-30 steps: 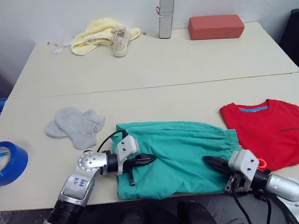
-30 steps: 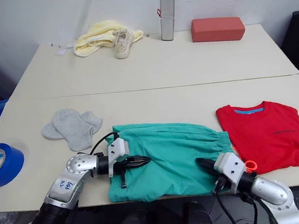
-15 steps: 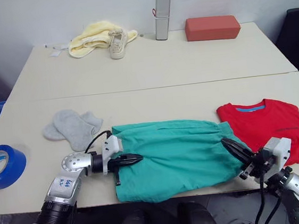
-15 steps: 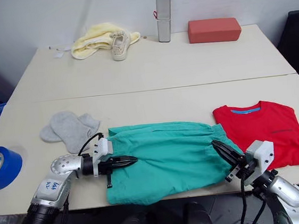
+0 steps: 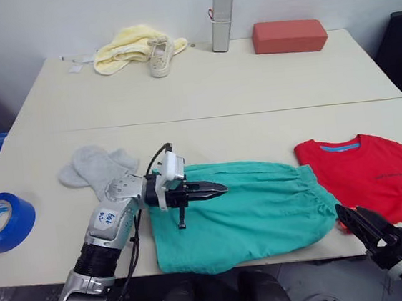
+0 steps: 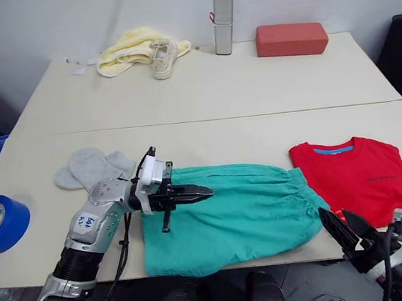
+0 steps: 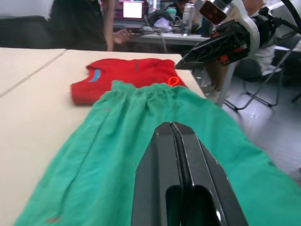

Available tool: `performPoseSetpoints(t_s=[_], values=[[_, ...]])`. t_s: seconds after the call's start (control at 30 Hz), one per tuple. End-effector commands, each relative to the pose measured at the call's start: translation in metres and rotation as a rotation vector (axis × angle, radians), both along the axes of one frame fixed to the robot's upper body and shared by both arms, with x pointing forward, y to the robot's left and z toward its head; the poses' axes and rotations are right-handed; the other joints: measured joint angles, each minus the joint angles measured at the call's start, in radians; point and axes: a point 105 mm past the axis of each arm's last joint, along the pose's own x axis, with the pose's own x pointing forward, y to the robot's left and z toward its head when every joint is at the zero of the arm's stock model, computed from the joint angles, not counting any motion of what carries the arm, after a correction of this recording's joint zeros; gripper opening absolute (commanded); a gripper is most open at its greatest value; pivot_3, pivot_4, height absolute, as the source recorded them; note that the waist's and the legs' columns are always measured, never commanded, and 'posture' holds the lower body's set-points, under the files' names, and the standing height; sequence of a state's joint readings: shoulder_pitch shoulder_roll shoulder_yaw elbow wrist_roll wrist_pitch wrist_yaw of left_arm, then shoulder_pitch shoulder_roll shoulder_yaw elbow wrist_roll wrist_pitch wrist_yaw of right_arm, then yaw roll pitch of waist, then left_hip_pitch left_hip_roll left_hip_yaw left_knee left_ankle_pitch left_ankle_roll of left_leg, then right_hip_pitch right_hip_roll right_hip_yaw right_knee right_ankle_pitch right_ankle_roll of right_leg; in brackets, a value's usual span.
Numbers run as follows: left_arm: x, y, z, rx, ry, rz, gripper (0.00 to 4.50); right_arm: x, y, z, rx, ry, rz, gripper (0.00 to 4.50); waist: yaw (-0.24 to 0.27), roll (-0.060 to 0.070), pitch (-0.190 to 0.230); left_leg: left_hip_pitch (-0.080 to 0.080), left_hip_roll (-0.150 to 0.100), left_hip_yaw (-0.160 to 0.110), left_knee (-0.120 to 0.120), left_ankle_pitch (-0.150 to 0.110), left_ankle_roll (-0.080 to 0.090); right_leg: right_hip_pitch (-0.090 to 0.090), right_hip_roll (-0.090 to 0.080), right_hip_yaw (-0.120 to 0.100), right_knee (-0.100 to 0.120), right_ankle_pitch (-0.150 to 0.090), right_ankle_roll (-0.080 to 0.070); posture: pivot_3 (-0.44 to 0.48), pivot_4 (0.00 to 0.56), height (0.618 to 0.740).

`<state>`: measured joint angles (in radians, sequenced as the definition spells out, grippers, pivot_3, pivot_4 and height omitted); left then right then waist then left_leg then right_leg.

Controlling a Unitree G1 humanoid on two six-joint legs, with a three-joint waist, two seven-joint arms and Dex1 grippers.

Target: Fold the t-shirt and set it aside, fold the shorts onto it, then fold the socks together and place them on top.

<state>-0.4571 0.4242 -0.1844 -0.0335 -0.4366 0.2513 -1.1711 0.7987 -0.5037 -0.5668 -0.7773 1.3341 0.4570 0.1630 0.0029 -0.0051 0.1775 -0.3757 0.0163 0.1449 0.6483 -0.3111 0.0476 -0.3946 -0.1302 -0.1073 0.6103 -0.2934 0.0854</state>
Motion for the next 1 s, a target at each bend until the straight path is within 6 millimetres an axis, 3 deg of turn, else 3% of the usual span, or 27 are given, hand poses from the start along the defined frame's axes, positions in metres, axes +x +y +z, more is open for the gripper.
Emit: performPoseSetpoints(t_s=[0.03,0.13,0.3,0.6,0.9,1.0], values=[[-0.002,-0.015,-0.011,0.017,-0.041,-0.037,0.0,-0.021,0.021,-0.006,0.159,0.125,0.088,4.47,0.008,0.003,-0.001,0.0,0.0,0.0,-0.001,0.0,0.0,0.0,0.0,0.0,0.0,0.0,0.0,0.0,0.15,0.74],[0.006,-0.02,-0.021,0.063,-0.082,-0.029,0.0,-0.03,0.021,-0.022,0.246,0.261,0.059,4.47,0.022,-0.002,0.002,0.0,0.0,0.0,-0.001,0.0,0.002,0.0,0.0,0.0,0.0,-0.001,0.0,0.0,0.15,0.74],[0.013,-0.017,-0.037,0.133,-0.104,-0.003,0.0,-0.028,0.017,-0.042,0.299,0.367,-0.01,4.47,0.02,-0.003,0.002,-0.002,0.0,0.0,0.0,-0.002,0.005,0.0,0.0,0.0,-0.007,0.002,0.003,0.0,0.15,0.74],[0.018,-0.016,-0.047,0.136,-0.07,0.037,0.0,0.001,0.027,-0.052,0.376,0.323,0.003,4.47,0.017,-0.004,0.0,-0.011,0.0,-0.001,0.002,0.003,0.006,-0.006,-0.001,-0.002,-0.01,0.003,0.006,0.0,0.15,0.74],[0.027,-0.013,-0.067,0.192,-0.029,0.063,0.0,0.031,0.064,-0.062,0.427,0.331,0.139,4.47,-0.006,-0.009,-0.003,-0.011,0.0,-0.001,0.003,0.002,0.009,-0.005,0.0,-0.001,-0.01,0.01,0.004,0.0,0.15,0.74],[0.029,-0.013,-0.067,0.191,-0.027,0.06,0.0,0.042,0.069,-0.065,0.414,0.313,0.144,3.91,-0.008,-0.01,-0.003,-0.01,0.0,-0.001,0.002,0.004,0.008,-0.005,0.0,-0.001,-0.01,0.011,0.003,0.0,0.15,0.74]])
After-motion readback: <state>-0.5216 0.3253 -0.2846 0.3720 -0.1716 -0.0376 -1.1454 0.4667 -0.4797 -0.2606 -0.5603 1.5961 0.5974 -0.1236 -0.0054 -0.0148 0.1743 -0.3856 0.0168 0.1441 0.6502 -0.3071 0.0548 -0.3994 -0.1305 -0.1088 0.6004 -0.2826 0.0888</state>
